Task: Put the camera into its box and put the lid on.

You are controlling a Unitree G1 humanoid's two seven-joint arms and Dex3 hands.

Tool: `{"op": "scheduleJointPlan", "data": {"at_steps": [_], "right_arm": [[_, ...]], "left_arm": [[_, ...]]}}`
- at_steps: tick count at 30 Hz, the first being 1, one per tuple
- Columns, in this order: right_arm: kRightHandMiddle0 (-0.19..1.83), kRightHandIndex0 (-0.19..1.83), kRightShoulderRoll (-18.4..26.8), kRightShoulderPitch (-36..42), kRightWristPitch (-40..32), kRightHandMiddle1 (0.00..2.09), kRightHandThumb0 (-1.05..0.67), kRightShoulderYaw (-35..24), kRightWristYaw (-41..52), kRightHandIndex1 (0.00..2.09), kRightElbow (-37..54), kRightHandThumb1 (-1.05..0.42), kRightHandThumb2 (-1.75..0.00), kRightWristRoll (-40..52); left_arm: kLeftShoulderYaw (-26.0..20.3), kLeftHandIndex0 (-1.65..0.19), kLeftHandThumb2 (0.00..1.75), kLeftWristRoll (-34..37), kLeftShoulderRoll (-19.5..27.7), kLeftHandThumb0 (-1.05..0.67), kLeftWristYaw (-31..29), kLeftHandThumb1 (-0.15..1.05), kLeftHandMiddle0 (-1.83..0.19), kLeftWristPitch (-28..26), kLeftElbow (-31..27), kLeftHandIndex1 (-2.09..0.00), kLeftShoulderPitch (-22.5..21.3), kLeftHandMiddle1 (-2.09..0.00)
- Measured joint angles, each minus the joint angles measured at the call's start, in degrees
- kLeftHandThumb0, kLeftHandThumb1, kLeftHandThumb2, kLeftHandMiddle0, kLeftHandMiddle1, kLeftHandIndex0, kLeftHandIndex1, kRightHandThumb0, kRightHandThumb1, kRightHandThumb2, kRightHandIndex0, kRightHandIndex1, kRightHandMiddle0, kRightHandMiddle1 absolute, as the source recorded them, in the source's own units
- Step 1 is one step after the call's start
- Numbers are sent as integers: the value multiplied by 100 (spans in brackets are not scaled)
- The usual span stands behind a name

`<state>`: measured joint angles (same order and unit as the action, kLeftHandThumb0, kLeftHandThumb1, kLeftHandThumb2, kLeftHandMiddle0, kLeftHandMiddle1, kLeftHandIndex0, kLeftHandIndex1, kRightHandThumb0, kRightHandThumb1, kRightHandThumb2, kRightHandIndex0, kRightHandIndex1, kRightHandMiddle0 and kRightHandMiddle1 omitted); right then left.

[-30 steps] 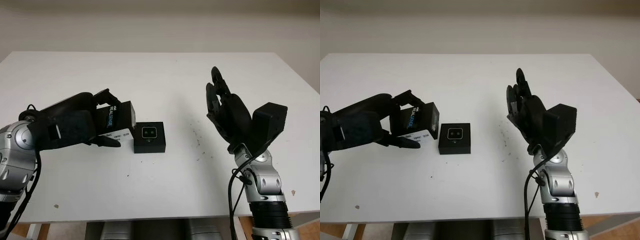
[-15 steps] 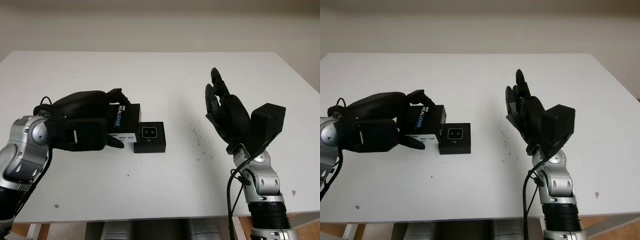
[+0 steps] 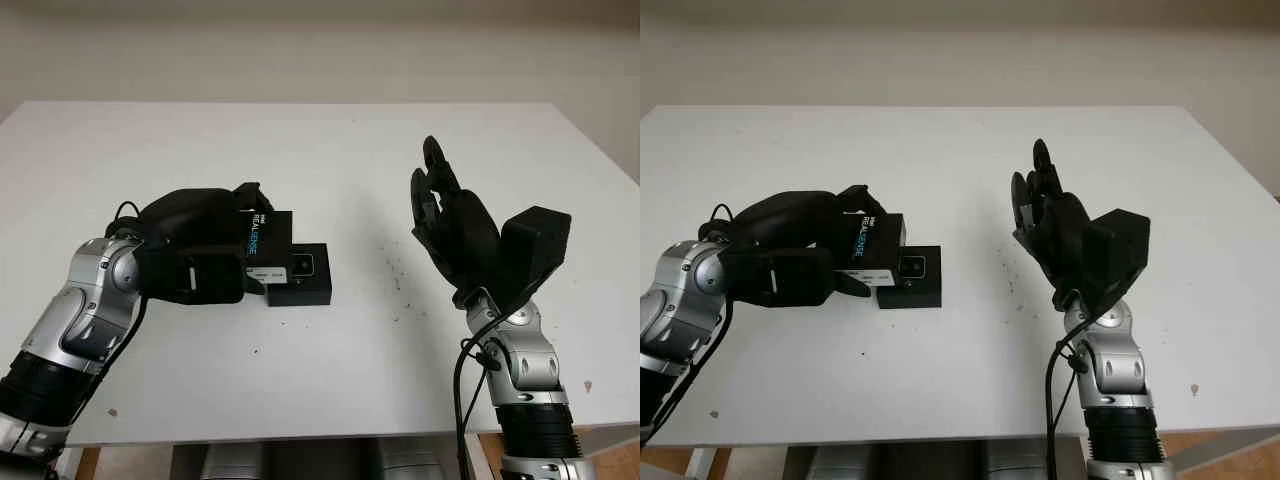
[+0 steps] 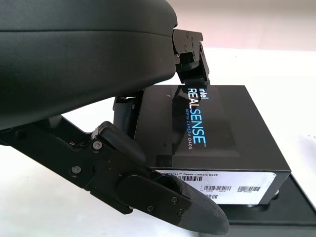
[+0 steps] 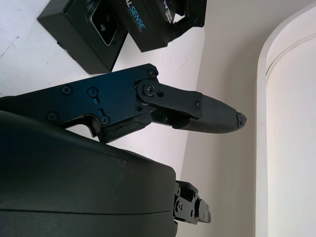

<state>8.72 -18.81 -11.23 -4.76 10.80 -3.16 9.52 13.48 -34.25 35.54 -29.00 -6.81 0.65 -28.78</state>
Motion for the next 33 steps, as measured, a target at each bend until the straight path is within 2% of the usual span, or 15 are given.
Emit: {"op": "scheduleJointPlan", "data": {"at_steps": [5, 8, 15, 20, 28, 33], "right_arm": [[-19, -19, -39, 0, 1, 0, -71, 0, -13, 0, 0, -105, -59, 3], [-19, -19, -42, 3, 29, 0, -71, -2, -11, 0, -1, -105, -59, 1], [-19, -19, -44, 5, 70, 0, -72, -10, 2, 0, -11, -105, -57, 8], [-19, -19, -56, 8, 105, 0, -72, -11, -1, 0, -41, -105, -57, 4], [-19, -19, -108, 42, 108, 1, -73, -4, -65, 0, -44, -105, -56, -15], [-19, -19, -129, 59, 108, 0, -73, -2, -105, 0, -43, -105, -57, -22]], "left_arm": [[6, -17, 26, -1, -227, -23, 56, 105, -29, -158, 28, -146, -8, -168], [5, -16, 27, 96, -298, -23, 55, 105, -25, -226, 42, -145, -7, -169], [17, -16, 27, 208, -412, -26, 31, 105, -29, -380, 80, -148, -7, -160], [155, -16, 28, 111, -412, -28, 30, 105, -29, -394, 93, -163, -6, -172], [184, -10, 30, 272, -452, -25, -161, 105, -24, -479, 93, -160, -4, -170], [261, -12, 29, 231, -473, -25, -205, 105, -25, -578, 92, -163, -4, -180]]}}
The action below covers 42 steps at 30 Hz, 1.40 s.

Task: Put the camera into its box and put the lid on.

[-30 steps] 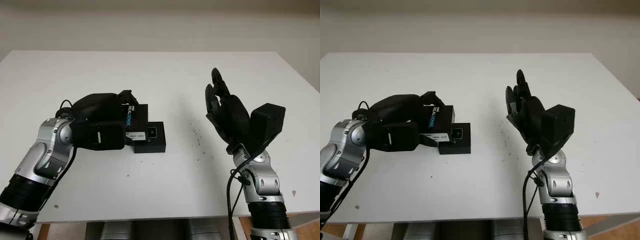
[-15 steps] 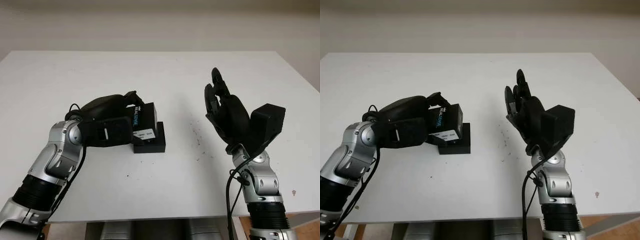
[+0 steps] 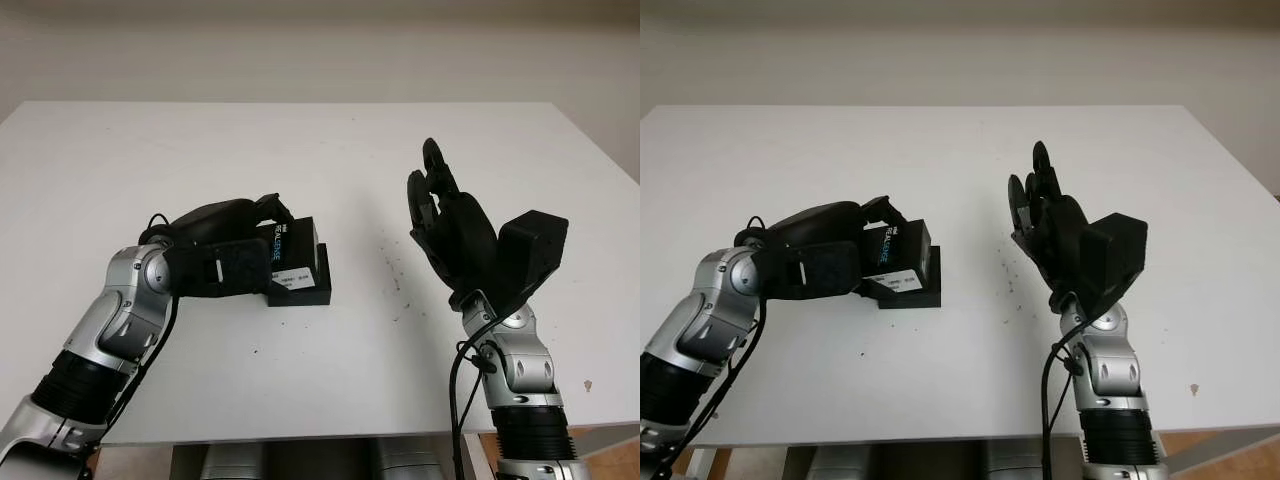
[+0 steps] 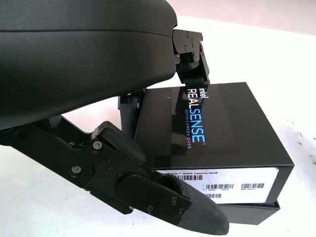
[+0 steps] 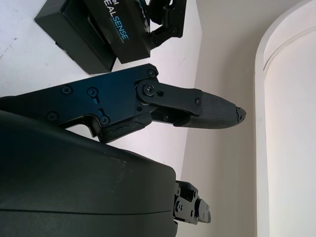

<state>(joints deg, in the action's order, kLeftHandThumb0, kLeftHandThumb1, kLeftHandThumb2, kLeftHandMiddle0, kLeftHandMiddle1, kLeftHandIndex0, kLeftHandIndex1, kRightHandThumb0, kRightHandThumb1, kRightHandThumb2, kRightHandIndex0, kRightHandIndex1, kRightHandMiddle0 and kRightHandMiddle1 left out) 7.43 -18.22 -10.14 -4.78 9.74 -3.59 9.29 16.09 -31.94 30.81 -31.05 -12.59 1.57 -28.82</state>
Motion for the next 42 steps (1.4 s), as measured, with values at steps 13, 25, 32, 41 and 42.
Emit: {"op": "scheduleJointPlan", "data": {"at_steps": [13, 25, 32, 41, 42], "right_arm": [[-19, -19, -103, 64, -55, 0, -72, 13, -59, 0, 62, -105, -56, -25], [-19, -19, -115, 202, -71, 1, -75, 63, -54, 0, 130, -105, -54, -93], [-19, -19, -158, 204, -71, 1, -76, 96, -94, 0, 129, -105, -52, -103], [-19, -19, -216, 207, 106, 1, -72, 132, -78, 1, 77, -105, -56, -133], [-19, -19, -219, 206, 143, 1, -72, 135, -69, 1, 64, -105, -56, -136]], "left_arm": [[305, -10, 27, -298, -101, -24, -86, 105, -18, 18, 13, -158, -151, -206], [430, 5, 26, -443, -252, -24, -165, 105, -20, -41, 71, -182, -267, -209], [431, -7, 27, -422, -399, -24, -311, 105, -13, -322, 70, -155, -362, -200], [543, -5, 26, -629, -673, -21, -484, 105, -28, -1157, 37, -165, -459, -209], [577, -6, 26, -665, -694, -21, -499, 105, -30, -1231, 37, -165, -467, -209]]}}
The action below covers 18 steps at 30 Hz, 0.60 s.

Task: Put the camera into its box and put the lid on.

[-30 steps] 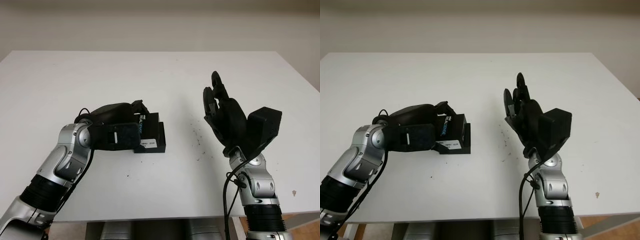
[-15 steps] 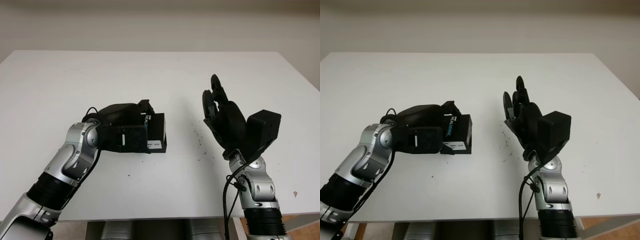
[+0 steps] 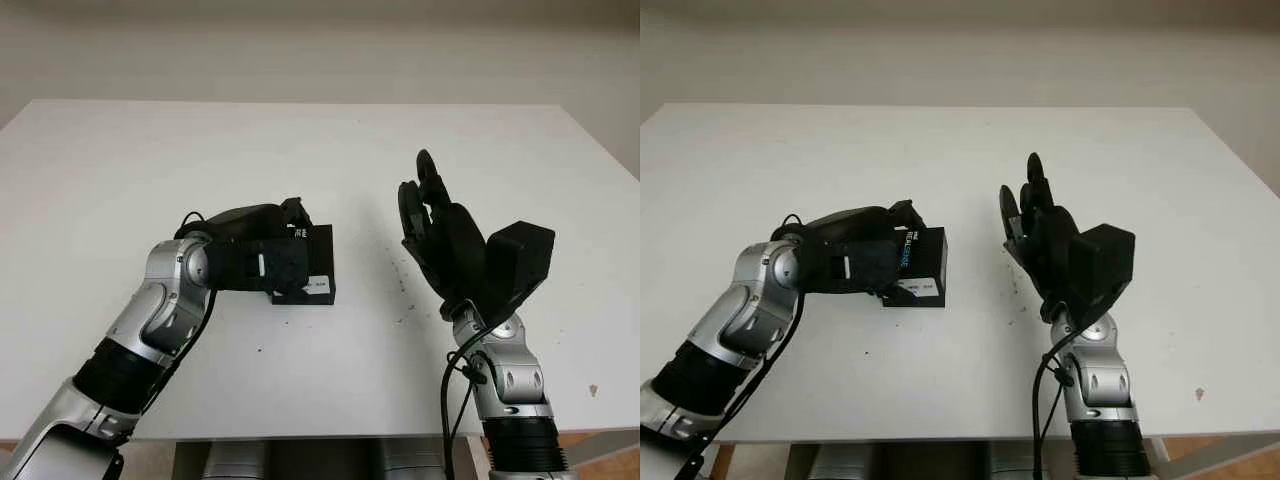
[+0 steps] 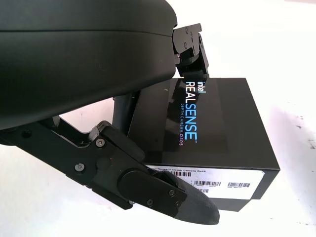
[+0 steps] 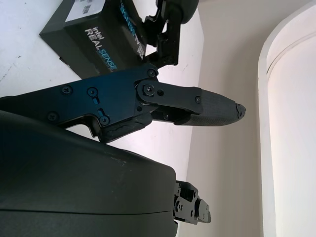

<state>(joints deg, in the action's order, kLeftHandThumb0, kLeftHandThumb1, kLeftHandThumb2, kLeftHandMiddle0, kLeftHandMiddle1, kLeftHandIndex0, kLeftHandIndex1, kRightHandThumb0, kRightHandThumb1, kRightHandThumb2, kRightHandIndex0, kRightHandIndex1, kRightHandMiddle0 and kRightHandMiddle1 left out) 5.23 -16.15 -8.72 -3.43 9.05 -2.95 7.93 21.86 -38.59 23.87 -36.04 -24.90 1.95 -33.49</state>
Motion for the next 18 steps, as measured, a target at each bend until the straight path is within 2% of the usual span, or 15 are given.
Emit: {"op": "scheduleJointPlan", "data": {"at_steps": [3, 6, 12, 15, 17, 18], "right_arm": [[-19, -19, -12, 1, 102, 1, -71, 7, 15, 1, -84, -105, -57, -6], [-19, -19, -35, 6, 124, 2, -71, 10, 10, 2, -106, -105, -57, -7], [-19, -19, -83, 6, 136, 4, -70, 22, -29, 3, -151, -105, -57, -27], [-19, -19, -87, 6, 142, 4, -70, 22, -34, 3, -167, -105, -57, -27], [-19, -19, -91, 5, 155, 4, -71, 21, -34, 3, -201, -105, -56, -27], [-19, -19, -94, 5, 164, 4, -71, 22, -33, 3, -225, -105, -56, -27]], "left_arm": [[67, -5, 23, -102, -8, -21, -10, 105, -35, -81, 0, -173, -15, -209], [138, 1, 24, -181, -8, -20, -21, 105, -39, -121, 0, -193, -29, -209], [198, 2, 22, -261, -5, -21, -87, 105, -32, -167, 0, -173, -62, -209], [247, 1, 23, -330, 10, -23, -109, 105, -28, -125, 0, -173, -84, -209], [330, 5, 24, -424, 67, -30, -151, 105, -31, -29, 0, -176, -114, -209], [406, 13, 25, -530, 98, -37, -212, 105, -29, 0, -2, -174, -156, -209]]}}
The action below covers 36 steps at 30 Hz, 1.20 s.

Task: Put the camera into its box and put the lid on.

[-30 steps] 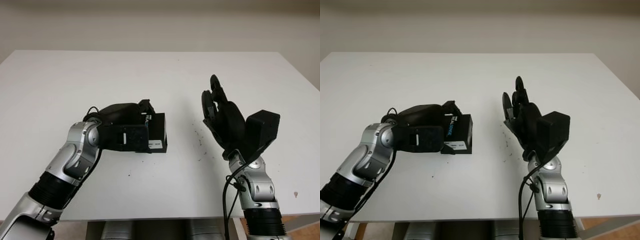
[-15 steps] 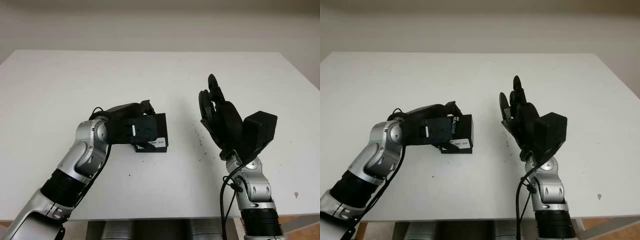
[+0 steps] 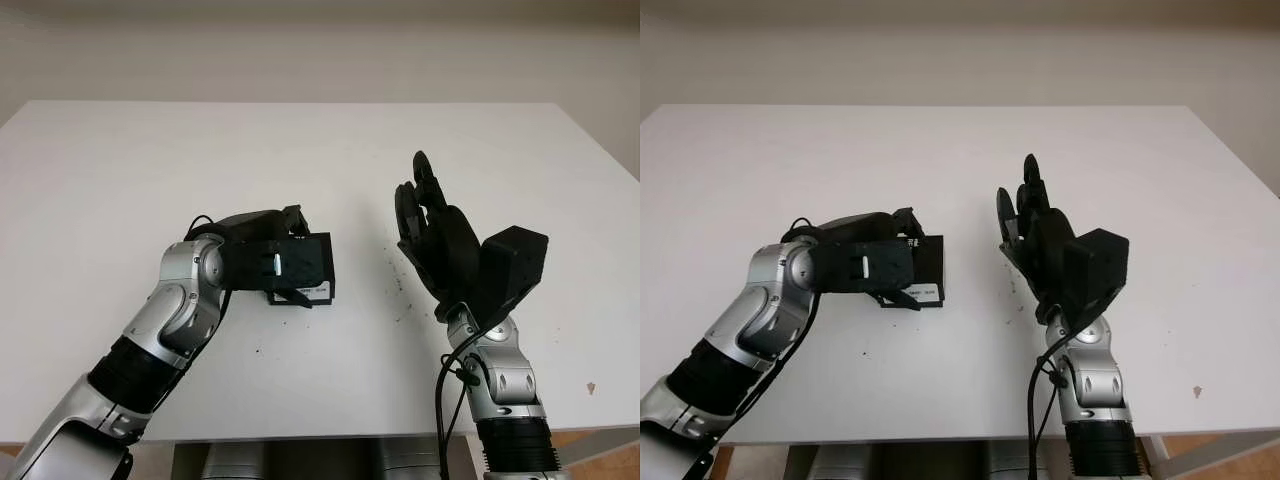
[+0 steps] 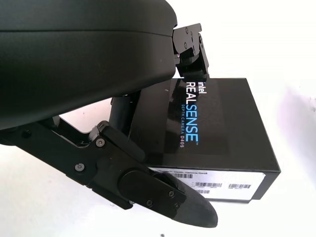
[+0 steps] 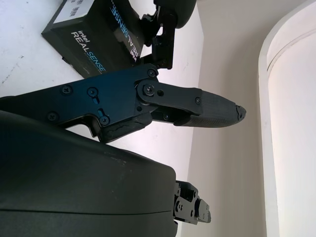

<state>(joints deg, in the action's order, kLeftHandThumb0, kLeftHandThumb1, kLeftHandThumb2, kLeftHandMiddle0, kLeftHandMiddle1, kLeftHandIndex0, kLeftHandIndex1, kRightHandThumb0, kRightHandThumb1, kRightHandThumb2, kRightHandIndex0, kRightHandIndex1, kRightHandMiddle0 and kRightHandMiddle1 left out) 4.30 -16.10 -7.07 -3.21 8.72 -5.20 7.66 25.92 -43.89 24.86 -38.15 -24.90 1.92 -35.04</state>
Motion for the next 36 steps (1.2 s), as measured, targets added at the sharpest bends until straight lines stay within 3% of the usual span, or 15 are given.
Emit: {"op": "scheduleJointPlan", "data": {"at_steps": [1, 2, 3, 4, 6, 13, 23, 29, 34, 36], "right_arm": [[-19, -19, -6, 0, 9, 4, -71, 1, 1, 3, -20, -105, -56, 0], [-19, -19, -16, 0, 13, 4, -71, 2, 0, 3, -32, -105, -56, 0], [-19, -19, -26, -1, 14, 4, -71, 5, -3, 3, -38, -105, -56, 0], [-19, -19, -34, 0, 16, 4, -71, 6, -5, 3, -41, -105, -56, 0], [-19, -19, -35, 0, 16, 4, -71, -5, -4, 3, -45, -105, -55, 1], [-19, -19, -34, 0, 16, 4, -73, -4, 20, 3, -47, -105, -53, 16], [-19, -19, -31, -6, 16, 5, -71, -18, 53, 3, -104, -105, -55, 21], [-19, -19, 39, -40, 45, 2, -73, -58, 137, 1, -196, -105, -55, 21], [-19, -19, 121, -163, 45, 0, -72, -114, 216, 0, -307, -105, -59, 29], [-19, -19, 141, -241, 51, 0, -74, -130, 227, 0, -394, -105, -61, 21]], "left_arm": [[71, 16, 25, -106, 18, -40, -60, 105, -28, 14, -2, -174, -42, -209], [189, 15, 32, -305, 85, -52, -159, 105, -8, 94, -19, -117, -86, -148], [353, 14, 39, -552, 217, -65, -275, 105, 5, 261, -70, -62, -139, -73], [492, 13, 42, -781, 358, -71, -348, 105, 11, 447, -140, -37, -166, -42], [634, 18, 50, -1083, 546, -80, -434, 105, 17, 722, -264, -9, -169, -9], [628, 19, 70, -1221, 676, -98, -706, 105, 19, 1106, -503, 0, -157, 0], [147, 19, 74, -666, 545, -102, -786, 105, 19, 1073, -503, 0, -107, 0], [-912, 19, 66, 748, 359, -92, -607, 105, 19, 805, -727, 0, 88, 0], [-2138, 19, 62, 2306, -113, -82, -10, 105, 19, 354, -923, 0, 505, 0], [-2512, 19, 71, 2753, -297, -80, 369, 105, 19, 400, -954, 0, 698, 0]]}}
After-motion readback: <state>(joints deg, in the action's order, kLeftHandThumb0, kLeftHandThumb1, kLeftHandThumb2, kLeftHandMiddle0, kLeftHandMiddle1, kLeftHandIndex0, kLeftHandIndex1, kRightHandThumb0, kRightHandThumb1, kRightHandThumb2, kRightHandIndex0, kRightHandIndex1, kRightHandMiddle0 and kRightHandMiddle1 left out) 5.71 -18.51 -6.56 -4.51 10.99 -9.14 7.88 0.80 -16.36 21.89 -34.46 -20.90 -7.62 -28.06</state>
